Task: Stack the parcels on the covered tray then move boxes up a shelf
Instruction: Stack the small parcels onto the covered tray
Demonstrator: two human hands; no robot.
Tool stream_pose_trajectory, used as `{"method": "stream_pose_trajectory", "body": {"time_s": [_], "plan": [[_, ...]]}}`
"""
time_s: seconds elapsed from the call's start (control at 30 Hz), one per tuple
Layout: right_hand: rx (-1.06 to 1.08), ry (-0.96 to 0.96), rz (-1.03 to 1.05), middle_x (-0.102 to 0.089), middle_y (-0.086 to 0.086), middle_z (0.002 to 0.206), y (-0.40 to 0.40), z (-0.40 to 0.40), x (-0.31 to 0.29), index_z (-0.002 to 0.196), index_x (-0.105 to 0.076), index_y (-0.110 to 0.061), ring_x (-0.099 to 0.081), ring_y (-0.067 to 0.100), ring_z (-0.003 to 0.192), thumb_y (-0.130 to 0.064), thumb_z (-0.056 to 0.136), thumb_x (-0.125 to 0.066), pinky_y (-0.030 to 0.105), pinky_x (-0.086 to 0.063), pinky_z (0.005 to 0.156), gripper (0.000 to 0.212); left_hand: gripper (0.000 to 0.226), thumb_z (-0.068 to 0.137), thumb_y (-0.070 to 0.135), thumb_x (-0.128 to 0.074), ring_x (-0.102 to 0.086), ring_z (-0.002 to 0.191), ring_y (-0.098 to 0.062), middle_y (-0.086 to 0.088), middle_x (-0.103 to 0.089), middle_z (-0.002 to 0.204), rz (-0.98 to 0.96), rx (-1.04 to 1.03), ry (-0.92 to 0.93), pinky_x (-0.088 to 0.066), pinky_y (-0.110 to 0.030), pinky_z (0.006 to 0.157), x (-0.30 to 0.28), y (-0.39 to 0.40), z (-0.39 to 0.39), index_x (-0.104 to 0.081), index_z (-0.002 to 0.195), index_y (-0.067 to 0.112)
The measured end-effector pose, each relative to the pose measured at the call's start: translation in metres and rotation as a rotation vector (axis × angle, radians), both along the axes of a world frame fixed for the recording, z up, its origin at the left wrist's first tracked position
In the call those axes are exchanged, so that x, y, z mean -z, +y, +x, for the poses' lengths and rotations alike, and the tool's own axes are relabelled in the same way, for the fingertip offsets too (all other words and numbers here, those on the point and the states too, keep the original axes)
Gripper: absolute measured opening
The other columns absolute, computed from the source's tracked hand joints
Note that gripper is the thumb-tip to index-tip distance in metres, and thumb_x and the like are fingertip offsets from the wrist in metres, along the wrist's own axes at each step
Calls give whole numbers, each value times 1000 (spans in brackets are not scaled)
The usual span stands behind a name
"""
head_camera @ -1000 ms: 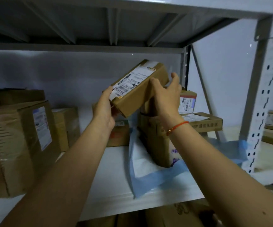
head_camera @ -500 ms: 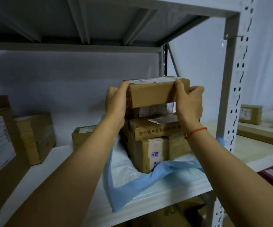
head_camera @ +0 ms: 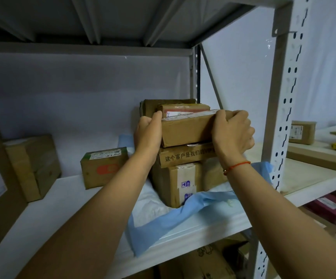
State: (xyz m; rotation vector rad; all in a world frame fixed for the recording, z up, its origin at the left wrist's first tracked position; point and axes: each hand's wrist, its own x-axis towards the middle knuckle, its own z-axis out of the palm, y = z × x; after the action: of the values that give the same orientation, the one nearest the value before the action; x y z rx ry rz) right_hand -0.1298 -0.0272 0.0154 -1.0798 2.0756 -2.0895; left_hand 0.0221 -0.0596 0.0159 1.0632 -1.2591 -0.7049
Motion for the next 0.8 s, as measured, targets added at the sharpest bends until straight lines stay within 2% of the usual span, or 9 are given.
{"method": "stream_pose_trajectory", "body": {"time_s": [0.17, 0.23, 0.33, 0.4, 0.5, 0.6, 0.67, 0.73, 0.8], "plan": [[61, 34, -9, -53, 7, 128, 5, 5, 1, 123, -51, -14, -44, 28, 124, -41, 90, -46, 53, -27, 111, 43, 30, 92, 49, -42, -65, 91, -23, -5, -66, 96, 4, -3, 7, -54, -41, 84, -2, 4, 0, -51, 81, 23], [102, 74, -33, -49, 8, 131, 9, 8, 0, 127, -49, -14, -41, 27, 127, -38, 89, -48, 51, -24, 113, 45, 29, 94, 47, -41, -62, 86, -19, -3, -63, 91, 1, -6, 12, -52, -35, 76, -3, 6, 1, -49, 82, 22], [146, 181, -97, -49, 7, 129, 14, 17, -3, 126, -49, -14, -41, 26, 127, -35, 87, -50, 49, -22, 114, 44, 28, 96, 43, -41, -51, 76, -13, 2, -53, 82, -18, -21, 37, -40, -27, 63, -2, 8, 6, -46, 78, 22], [153, 288, -150, -50, 6, 126, 17, 28, -6, 122, -50, -15, -43, 24, 124, -33, 86, -50, 49, -25, 114, 40, 26, 96, 42, -41, -49, 79, -15, 1, -52, 86, -30, -52, 61, -38, -29, 65, -3, 9, 13, -46, 80, 22], [137, 470, -239, -54, 5, 117, 22, 52, -11, 112, -54, -16, -49, 24, 115, -34, 81, -46, 51, -33, 108, 37, 23, 98, 39, -38, -48, 91, -20, -3, -50, 103, -15, -153, 88, -37, -32, 76, -3, 9, 27, -46, 97, 18], [31, 619, -375, -56, 8, 106, 23, 85, -17, 103, -59, -13, -52, 26, 103, -30, 76, -51, 48, -43, 94, 32, 31, 97, 36, -38, -51, 98, -29, -14, -53, 119, 4, -256, 144, -37, -34, 78, -3, 7, 48, -49, 109, 10], [-83, 702, -441, -56, 10, 101, 21, 113, -17, 100, -60, -11, -51, 26, 96, -25, 76, -53, 37, -45, 83, 29, 35, 97, 33, -37, -51, 101, -29, -15, -53, 123, 34, -329, 158, -37, -34, 80, 0, 3, 68, -49, 117, 6], [-209, 770, -456, -57, 11, 99, 18, 142, -15, 100, -60, -9, -51, 27, 93, -20, 76, -54, 30, -38, 75, 27, 36, 95, 28, -38, -55, 101, -33, -16, -57, 120, 75, -394, 133, -41, -36, 79, 7, -3, 92, -51, 119, 4], [-357, 817, -400, -58, 13, 101, 11, 169, -11, 104, -60, -7, -52, 29, 95, -16, 79, -55, 31, -37, 75, 27, 33, 90, 21, -41, -60, 94, -43, -24, -63, 105, 70, -424, 87, -45, -41, 70, 17, -11, 116, -60, 106, 0]]}}
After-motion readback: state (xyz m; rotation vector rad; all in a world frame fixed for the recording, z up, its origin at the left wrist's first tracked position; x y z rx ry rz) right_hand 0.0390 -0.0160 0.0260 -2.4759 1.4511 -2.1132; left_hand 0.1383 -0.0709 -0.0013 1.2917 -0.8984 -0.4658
